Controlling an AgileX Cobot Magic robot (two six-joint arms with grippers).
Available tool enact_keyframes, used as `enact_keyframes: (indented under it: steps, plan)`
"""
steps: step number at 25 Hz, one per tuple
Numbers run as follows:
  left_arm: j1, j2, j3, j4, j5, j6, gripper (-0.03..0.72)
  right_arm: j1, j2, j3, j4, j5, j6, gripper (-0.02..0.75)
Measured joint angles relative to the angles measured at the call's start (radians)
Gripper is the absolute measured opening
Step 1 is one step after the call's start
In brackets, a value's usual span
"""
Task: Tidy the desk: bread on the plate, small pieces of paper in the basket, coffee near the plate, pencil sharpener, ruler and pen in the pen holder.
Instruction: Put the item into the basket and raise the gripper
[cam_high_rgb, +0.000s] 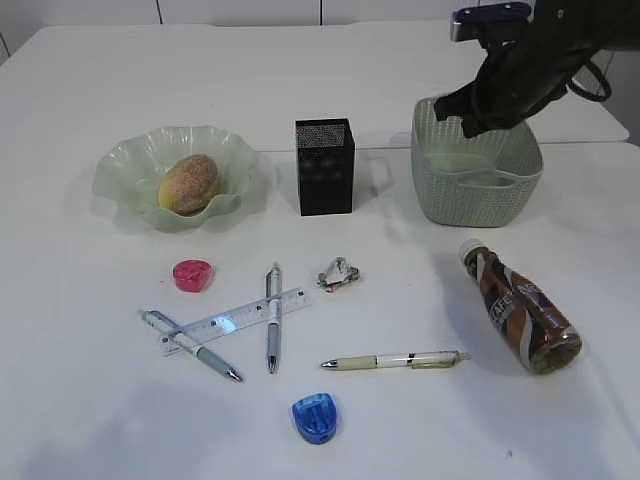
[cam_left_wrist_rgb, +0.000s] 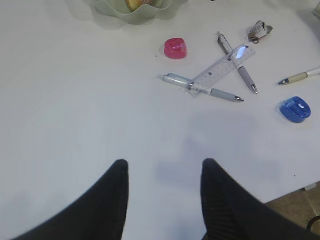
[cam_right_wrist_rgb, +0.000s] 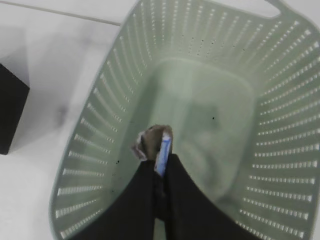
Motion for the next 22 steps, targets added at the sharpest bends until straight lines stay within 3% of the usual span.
enact_keyframes:
  steps: [6,8,9,10,12,13,14,22]
  plan:
    - [0.000,0.000,0.000,0.000,0.000,0.000,0.330,-0.005,0.046,0.000,-0.011,-0.014,0.017,0.063]
    - [0.000,0.000,0.000,0.000,0.000,0.000,0.330,-0.005,0.052,0.000,-0.011,-0.015,0.019,0.151]
    - [0.000,0.000,0.000,0.000,0.000,0.000,0.330,-0.008,0.053,0.000,-0.011,-0.020,0.021,0.233]
    - [0.000,0.000,0.000,0.000,0.000,0.000,0.330,-0.008,0.053,0.000,-0.013,-0.022,0.021,0.258]
    - [0.000,0.000,0.000,0.000,0.000,0.000,0.330,-0.010,0.053,0.000,-0.018,-0.041,0.028,0.413]
    - [0.000,0.000,0.000,0.000,0.000,0.000,0.330,-0.010,0.053,0.000,-0.018,-0.041,0.028,0.413]
    - [0.000,0.000,0.000,0.000,0.000,0.000,0.330,-0.010,0.053,0.000,-0.021,-0.041,0.031,0.464]
    - [0.000,0.000,0.000,0.000,0.000,0.000,0.330,-0.011,0.020,-0.020,-0.038,0.068,0.035,0.491]
